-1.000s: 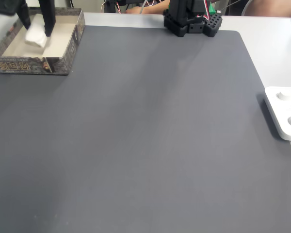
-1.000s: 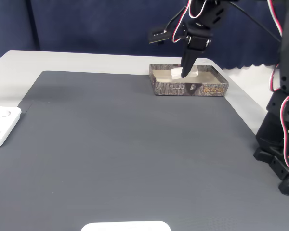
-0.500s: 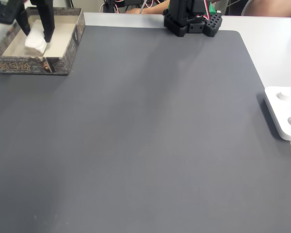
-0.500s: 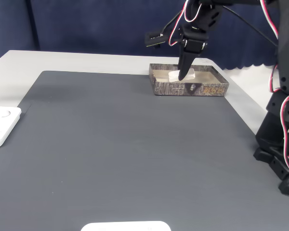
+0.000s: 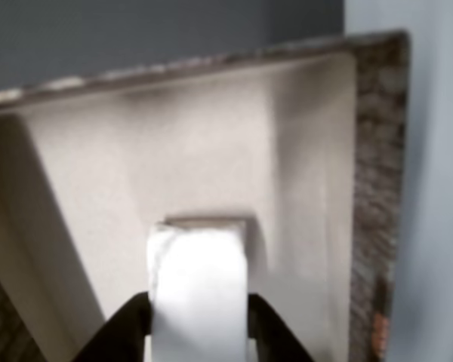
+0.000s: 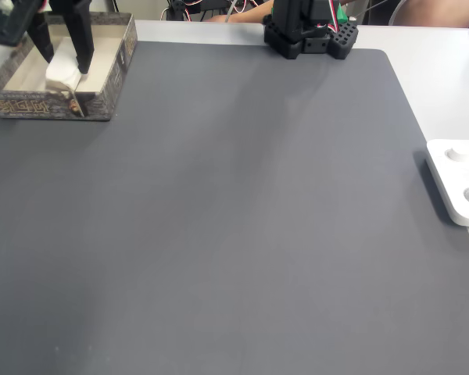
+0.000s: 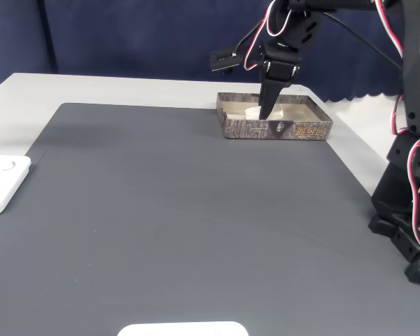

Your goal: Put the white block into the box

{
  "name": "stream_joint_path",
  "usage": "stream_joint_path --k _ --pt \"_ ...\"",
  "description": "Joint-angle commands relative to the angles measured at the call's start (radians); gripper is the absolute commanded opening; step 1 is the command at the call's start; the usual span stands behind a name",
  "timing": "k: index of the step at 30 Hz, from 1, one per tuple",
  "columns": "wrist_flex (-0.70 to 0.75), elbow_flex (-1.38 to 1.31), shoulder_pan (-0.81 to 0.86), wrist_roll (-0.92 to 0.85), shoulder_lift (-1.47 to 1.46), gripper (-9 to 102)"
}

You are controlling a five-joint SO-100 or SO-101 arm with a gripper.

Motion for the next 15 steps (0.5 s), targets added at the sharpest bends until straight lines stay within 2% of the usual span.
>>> stream_joint_path --k 1,15 --pt "-0.023 -0.063 -0.009 -0.002 0.025 20" --pt "-0.044 -0.095 -0.017 -0.011 0.067 25"
